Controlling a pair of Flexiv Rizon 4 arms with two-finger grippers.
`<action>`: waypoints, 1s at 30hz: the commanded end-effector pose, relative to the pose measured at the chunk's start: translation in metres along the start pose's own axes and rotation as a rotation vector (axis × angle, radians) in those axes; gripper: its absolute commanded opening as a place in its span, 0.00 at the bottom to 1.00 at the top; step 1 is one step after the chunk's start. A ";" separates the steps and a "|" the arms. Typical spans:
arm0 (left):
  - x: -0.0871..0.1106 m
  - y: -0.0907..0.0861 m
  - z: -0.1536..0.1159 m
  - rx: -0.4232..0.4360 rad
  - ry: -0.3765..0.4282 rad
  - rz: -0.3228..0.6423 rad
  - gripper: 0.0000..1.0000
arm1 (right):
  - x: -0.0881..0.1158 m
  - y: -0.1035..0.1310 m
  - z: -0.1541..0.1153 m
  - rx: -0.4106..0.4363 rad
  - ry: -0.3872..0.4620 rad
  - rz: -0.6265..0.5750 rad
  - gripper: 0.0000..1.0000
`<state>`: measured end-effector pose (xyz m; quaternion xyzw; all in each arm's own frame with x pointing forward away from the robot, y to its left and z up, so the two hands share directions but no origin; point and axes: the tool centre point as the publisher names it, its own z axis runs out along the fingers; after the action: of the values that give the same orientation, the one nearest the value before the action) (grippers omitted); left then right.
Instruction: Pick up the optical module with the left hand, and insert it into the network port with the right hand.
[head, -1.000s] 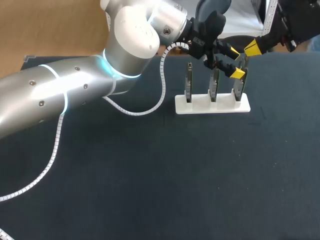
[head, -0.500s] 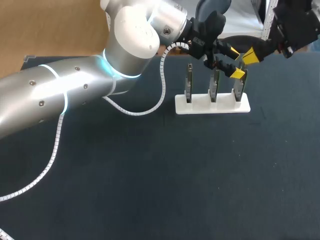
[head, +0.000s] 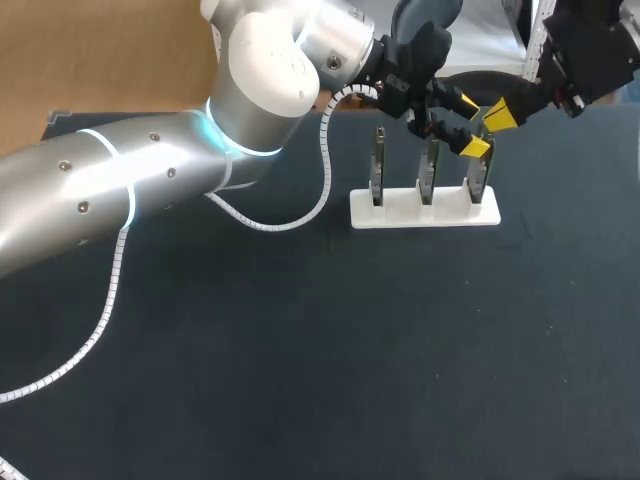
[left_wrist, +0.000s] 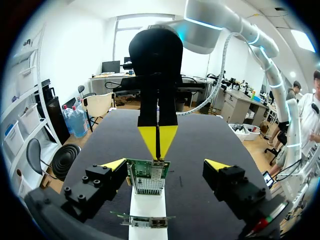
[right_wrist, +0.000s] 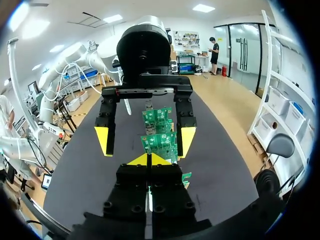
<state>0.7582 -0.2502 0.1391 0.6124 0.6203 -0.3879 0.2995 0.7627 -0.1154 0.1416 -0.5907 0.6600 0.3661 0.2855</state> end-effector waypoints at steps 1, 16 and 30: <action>-0.001 0.001 0.000 0.002 0.005 -0.001 1.00 | 0.008 0.000 0.007 -0.004 0.001 0.005 0.00; -0.001 0.001 0.000 0.002 0.005 -0.001 1.00 | -0.010 0.002 -0.008 0.033 -0.058 -0.035 0.00; -0.008 0.004 -0.002 -0.015 -0.013 0.023 1.00 | -0.025 0.004 -0.027 0.088 -0.074 -0.087 0.00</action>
<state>0.7623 -0.2521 0.1457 0.6143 0.6144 -0.3851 0.3113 0.7712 -0.1226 0.1751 -0.5938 0.6355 0.3531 0.3449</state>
